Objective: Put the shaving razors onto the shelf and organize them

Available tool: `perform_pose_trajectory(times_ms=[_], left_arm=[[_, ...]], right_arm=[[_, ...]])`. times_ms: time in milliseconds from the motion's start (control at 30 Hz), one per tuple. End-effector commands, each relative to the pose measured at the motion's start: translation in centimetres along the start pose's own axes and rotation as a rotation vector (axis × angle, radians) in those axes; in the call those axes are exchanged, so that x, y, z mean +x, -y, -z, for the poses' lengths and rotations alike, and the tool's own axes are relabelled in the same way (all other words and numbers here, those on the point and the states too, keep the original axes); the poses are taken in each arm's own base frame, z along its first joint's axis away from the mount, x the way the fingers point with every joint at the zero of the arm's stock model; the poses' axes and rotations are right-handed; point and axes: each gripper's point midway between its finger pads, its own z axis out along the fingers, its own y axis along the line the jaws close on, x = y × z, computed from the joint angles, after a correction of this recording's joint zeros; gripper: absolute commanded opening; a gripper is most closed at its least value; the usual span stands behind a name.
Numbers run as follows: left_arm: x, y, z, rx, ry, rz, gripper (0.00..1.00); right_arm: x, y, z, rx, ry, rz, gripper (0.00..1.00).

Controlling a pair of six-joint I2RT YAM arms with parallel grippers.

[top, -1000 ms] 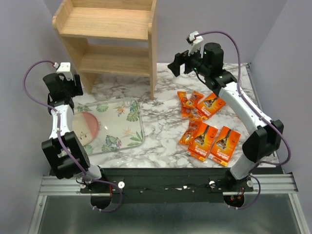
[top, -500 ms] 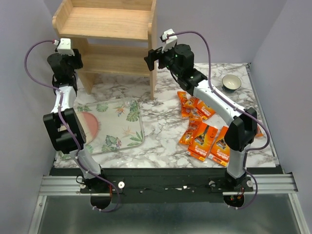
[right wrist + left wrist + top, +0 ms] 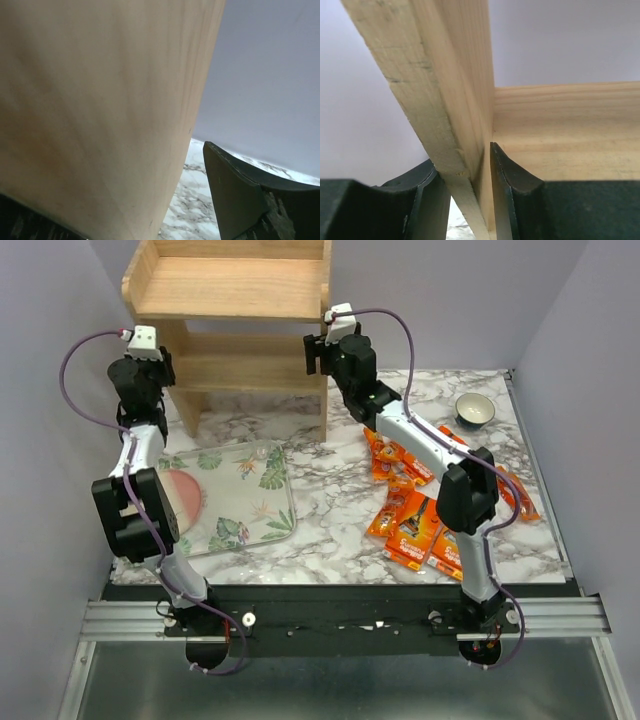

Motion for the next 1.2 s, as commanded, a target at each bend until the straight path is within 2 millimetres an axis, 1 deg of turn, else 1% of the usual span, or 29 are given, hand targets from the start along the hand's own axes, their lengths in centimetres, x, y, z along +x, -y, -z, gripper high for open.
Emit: perform_pose_trajectory(times_ms=[0, 33, 100, 133, 167, 200, 233, 267, 300, 367, 400, 433, 500, 533, 567, 600, 633, 700, 733, 800, 833, 867, 900, 933, 1000, 1067, 1167], left_arm=[[-1.1, 12.7, 1.1, 0.348, 0.017, 0.031, 0.40], [-1.2, 14.3, 1.5, 0.378, 0.019, 0.033, 0.40], [-0.9, 16.3, 1.8, 0.422, 0.016, 0.015, 0.40], [-0.6, 17.4, 2.2, 0.444, 0.010, 0.009, 0.40], [-0.6, 19.2, 2.5, 0.482, 0.015, 0.002, 0.40], [-0.6, 19.6, 2.7, 0.492, 0.021, -0.010, 0.40], [-0.4, 20.3, 2.9, 0.505, 0.015, -0.007, 0.40], [-0.5, 22.5, 3.4, 0.548, 0.020, -0.007, 0.40], [-0.4, 23.1, 3.5, 0.557, 0.016, -0.004, 0.41], [-0.3, 24.5, 3.9, 0.584, 0.015, 0.003, 0.41], [-0.5, 25.7, 4.1, 0.605, 0.017, 0.010, 0.41], [-0.4, 26.2, 4.1, 0.613, 0.013, 0.022, 0.41], [-0.5, 27.3, 4.3, 0.634, 0.013, 0.030, 0.41], [-0.7, 28.2, 4.3, 0.646, 0.016, 0.034, 0.41], [-0.6, 28.8, 4.3, 0.658, 0.014, 0.038, 0.41], [-0.8, 29.2, 4.3, 0.666, 0.018, 0.044, 0.41], [-0.8, 30.1, 4.3, 0.681, 0.016, 0.050, 0.41], [-1.0, 31.1, 4.3, 0.696, 0.017, 0.063, 0.41], [-1.3, 32.2, 4.6, 0.720, 0.022, 0.064, 0.41], [-1.7, 34.1, 5.8, 0.803, 0.043, 0.037, 0.41], [-2.2, 34.9, 6.3, 0.830, 0.059, 0.021, 0.41], [-2.6, 36.3, 7.2, 0.866, 0.070, 0.012, 0.41], [-2.5, 36.9, 7.5, 0.881, 0.062, 0.002, 0.41], [-2.9, 37.3, 7.6, 0.891, 0.065, 0.005, 0.41], [-2.9, 38.3, 7.9, 0.906, 0.051, 0.029, 0.41], [-3.0, 38.9, 8.1, 0.920, 0.048, 0.036, 0.41], [-3.2, 39.8, 8.7, 0.942, 0.048, 0.036, 0.41]], right_arm=[[-0.6, 4.1, 0.2, 0.212, 0.020, 0.025, 0.86], [-0.6, 5.1, 0.3, 0.251, 0.020, 0.025, 0.85], [-0.2, 6.4, 0.7, 0.271, 0.005, 0.030, 0.79], [-0.3, 7.7, 0.8, 0.279, 0.000, 0.009, 0.78], [-0.4, 8.1, 0.9, 0.275, -0.005, -0.003, 0.77], [-0.9, 8.5, 1.0, 0.279, -0.001, -0.024, 0.76], [-0.8, 9.4, 1.1, 0.288, -0.011, -0.024, 0.70], [-1.0, 9.7, 1.2, 0.287, -0.010, -0.018, 0.68], [-0.8, 10.1, 1.3, 0.294, -0.018, 0.009, 0.67], [-0.9, 11.3, 2.0, 0.315, -0.031, 0.023, 0.62], [-0.7, 11.5, 2.2, 0.307, -0.043, 0.018, 0.60], [-0.1, 12.7, 3.0, 0.324, -0.071, 0.018, 0.59], [0.4, 13.5, 3.7, 0.329, -0.092, 0.003, 0.58], [1.2, 14.3, 4.1, 0.336, -0.116, 0.008, 0.57], [0.7, 14.9, 4.5, 0.340, -0.111, 0.006, 0.57], [0.7, 15.3, 4.8, 0.346, -0.115, 0.006, 0.55], [1.1, 16.4, 5.0, 0.361, -0.126, 0.009, 0.52], [1.2, 17.2, 5.3, 0.367, -0.134, 0.010, 0.52], [1.4, 18.0, 5.5, 0.379, -0.141, 0.013, 0.52], [1.6, 18.7, 5.9, 0.380, -0.153, 0.017, 0.52], [1.8, 19.7, 6.3, 0.394, -0.161, 0.017, 0.52], [1.8, 20.1, 6.5, 0.398, -0.165, 0.017, 0.52], [1.8, 20.4, 6.9, 0.398, -0.166, 0.014, 0.52], [1.9, 21.3, 7.1, 0.412, -0.168, 0.013, 0.52], [2.8, 21.7, 7.7, 0.409, -0.206, 0.018, 0.52], [2.4, 22.4, 8.3, 0.420, -0.203, 0.019, 0.52], [3.3, 23.2, 9.5, 0.431, -0.236, 0.043, 0.53]])
